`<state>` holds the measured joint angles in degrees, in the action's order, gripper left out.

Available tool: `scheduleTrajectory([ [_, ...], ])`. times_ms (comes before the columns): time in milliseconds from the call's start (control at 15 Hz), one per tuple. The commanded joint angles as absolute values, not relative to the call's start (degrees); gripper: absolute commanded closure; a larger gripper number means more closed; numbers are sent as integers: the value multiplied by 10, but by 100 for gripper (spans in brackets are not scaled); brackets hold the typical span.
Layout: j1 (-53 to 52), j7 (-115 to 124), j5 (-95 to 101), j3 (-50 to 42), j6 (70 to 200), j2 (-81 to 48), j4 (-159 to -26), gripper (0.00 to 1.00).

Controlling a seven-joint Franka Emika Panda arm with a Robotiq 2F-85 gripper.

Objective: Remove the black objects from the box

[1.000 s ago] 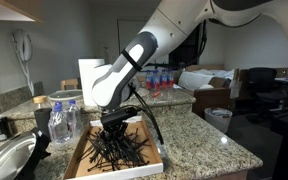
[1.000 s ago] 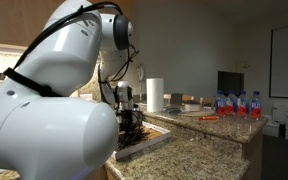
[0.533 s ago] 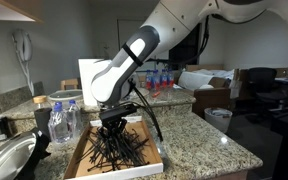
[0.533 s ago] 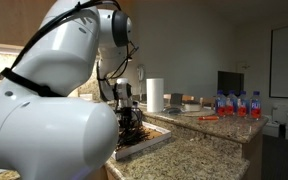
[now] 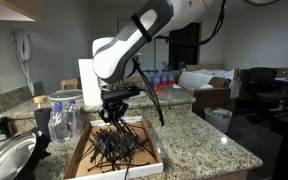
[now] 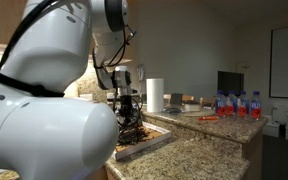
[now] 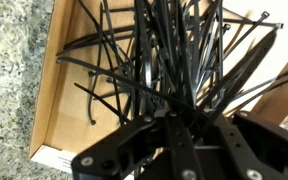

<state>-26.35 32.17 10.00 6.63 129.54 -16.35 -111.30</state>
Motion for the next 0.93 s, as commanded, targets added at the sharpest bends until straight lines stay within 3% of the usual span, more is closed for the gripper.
scheduleTrajectory([
  [0, -239, 295, 116, 79, 1288, -123, -1132, 92],
  [867, -173, 177, 81, 85, 1296, -84, -1110, 93],
])
